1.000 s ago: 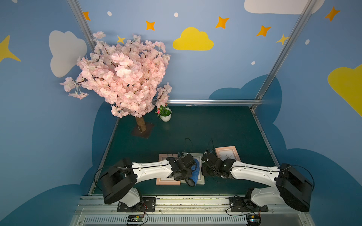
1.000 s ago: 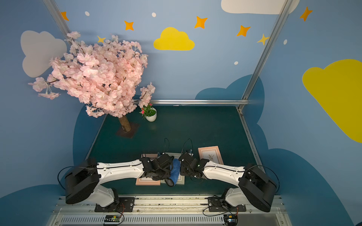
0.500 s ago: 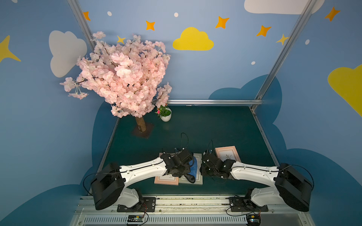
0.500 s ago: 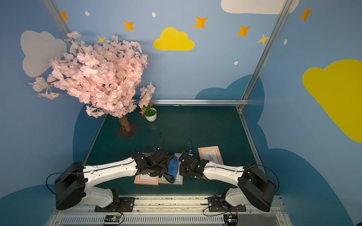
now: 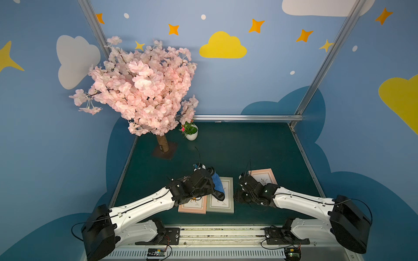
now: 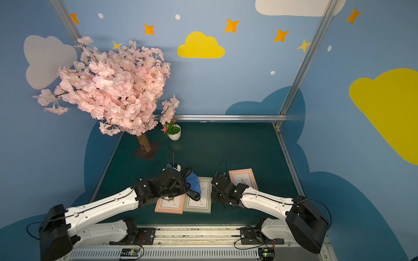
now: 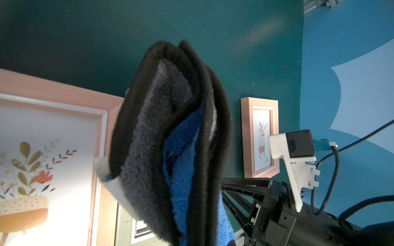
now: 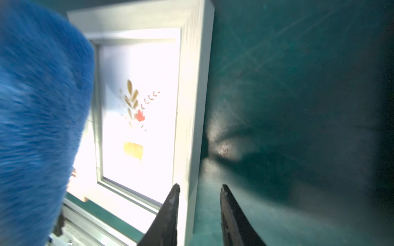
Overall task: Wipe the picture frame with a cloth
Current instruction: Move the picture frame to the center of the board.
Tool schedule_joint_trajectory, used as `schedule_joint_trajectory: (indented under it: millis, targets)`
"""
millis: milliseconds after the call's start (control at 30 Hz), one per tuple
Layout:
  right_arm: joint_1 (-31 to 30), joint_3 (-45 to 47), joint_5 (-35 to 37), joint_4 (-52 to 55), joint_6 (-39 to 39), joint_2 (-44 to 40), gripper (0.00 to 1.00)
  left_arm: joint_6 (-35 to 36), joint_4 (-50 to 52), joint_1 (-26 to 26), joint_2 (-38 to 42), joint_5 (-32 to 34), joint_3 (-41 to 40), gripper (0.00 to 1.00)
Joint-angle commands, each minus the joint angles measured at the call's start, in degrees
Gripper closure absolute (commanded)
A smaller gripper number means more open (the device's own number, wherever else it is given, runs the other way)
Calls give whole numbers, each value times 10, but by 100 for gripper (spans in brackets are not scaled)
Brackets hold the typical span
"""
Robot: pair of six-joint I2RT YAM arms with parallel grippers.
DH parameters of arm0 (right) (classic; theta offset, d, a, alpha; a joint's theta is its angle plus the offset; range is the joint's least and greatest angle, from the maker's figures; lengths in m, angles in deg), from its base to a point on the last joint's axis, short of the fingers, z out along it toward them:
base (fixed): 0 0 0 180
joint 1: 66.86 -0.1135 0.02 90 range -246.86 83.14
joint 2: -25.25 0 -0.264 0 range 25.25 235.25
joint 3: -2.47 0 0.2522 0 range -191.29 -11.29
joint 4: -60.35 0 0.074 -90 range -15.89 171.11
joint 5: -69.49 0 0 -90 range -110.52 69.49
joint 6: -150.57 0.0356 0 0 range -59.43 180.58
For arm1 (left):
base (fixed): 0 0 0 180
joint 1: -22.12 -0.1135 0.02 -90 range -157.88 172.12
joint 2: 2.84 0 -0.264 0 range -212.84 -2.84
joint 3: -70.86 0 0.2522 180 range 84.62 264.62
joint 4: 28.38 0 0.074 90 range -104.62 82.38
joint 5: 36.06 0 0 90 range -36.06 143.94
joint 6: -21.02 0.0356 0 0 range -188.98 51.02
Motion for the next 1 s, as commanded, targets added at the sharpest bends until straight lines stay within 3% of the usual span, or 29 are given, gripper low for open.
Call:
schedule_joint_trajectory:
  millis: [0,233,600,967]
  targets:
    - [8,9,23,-14,2,-19,65,18,-33,-4,22,9,-11,97]
    - [29,11,7,-65,-6,5,64,33,-70,-5,56,1,-25,97]
    - [44,-30,-79,-89,-11,112,66,44,-70,-5,85,4,-25,97]
    - [46,-24,-88,-137,-18,136,71,40,-53,-5,99,23,-36,97]
